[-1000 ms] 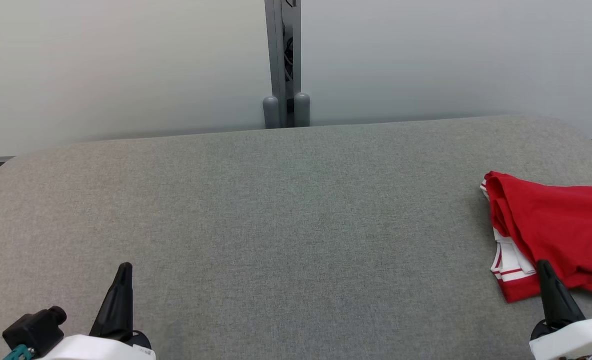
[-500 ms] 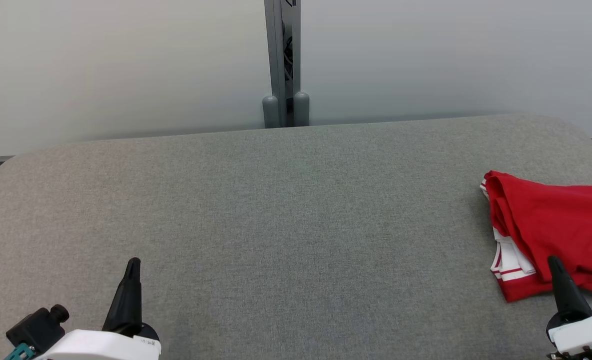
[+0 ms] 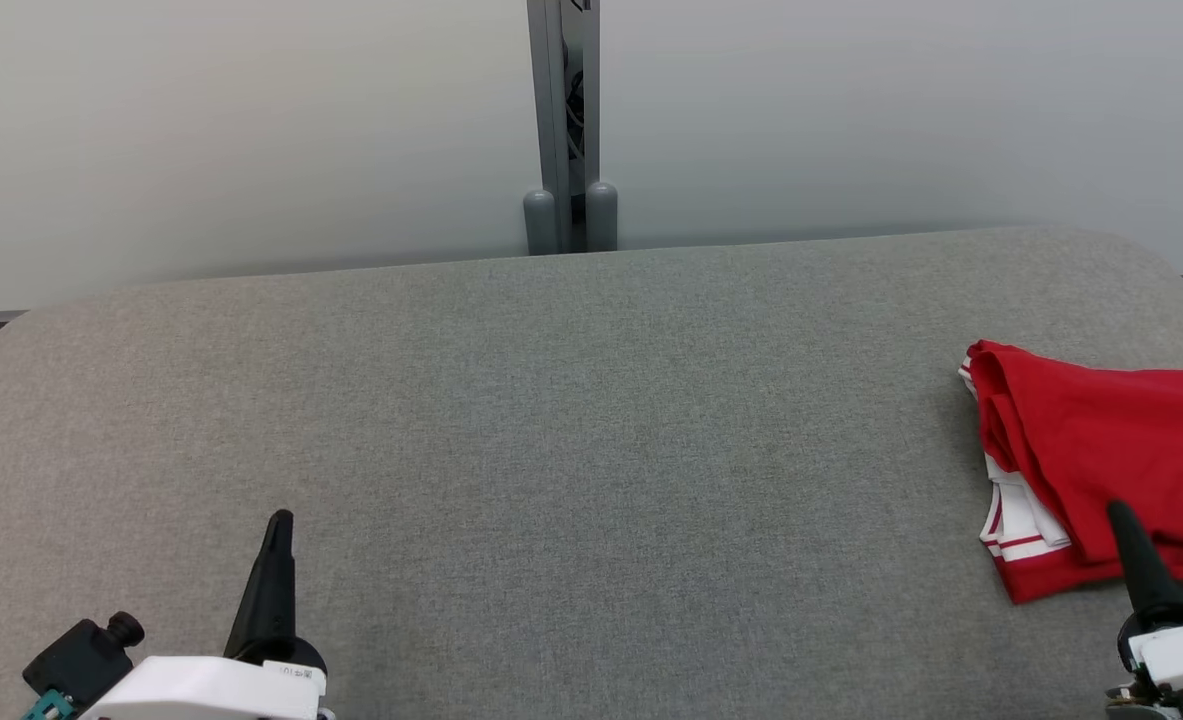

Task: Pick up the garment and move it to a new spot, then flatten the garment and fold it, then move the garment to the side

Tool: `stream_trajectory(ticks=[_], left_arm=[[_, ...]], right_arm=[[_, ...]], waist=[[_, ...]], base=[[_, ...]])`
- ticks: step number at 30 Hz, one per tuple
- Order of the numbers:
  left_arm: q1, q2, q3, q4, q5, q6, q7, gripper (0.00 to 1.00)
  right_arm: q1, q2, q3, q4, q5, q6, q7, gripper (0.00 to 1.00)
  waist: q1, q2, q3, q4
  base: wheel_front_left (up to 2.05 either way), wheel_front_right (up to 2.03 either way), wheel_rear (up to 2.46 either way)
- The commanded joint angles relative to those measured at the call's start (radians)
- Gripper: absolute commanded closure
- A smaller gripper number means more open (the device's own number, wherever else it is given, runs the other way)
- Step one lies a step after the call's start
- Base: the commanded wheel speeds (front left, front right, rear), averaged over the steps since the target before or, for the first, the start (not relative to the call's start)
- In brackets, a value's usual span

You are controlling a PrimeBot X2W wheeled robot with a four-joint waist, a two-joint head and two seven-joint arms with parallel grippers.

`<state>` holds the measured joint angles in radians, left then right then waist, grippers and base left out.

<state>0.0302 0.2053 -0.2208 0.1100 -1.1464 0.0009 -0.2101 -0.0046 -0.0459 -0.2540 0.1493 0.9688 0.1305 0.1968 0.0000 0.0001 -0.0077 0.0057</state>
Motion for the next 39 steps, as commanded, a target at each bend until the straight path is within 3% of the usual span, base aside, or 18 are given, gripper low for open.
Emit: stream_trajectory(ticks=[1,39], left_arm=[[-0.036,-0.001,0.010,-0.004,-0.030,-0.011,0.003,1.00],[-0.062,-0.093,0.022,0.029,-0.300,-0.084,0.012,1.00]], right_arm=[[-0.025,-0.014,-0.014,0.000,0.037,0.000,0.014,1.00],[-0.078,-0.018,-0.104,0.069,0.385,0.000,0.139,1.00]], waist=[[0.0000,-0.0001,0.000,0.000],[0.0000,-0.0001,0.006,-0.003]], base=[[0.00,0.00,0.00],[0.00,0.00,0.00]])
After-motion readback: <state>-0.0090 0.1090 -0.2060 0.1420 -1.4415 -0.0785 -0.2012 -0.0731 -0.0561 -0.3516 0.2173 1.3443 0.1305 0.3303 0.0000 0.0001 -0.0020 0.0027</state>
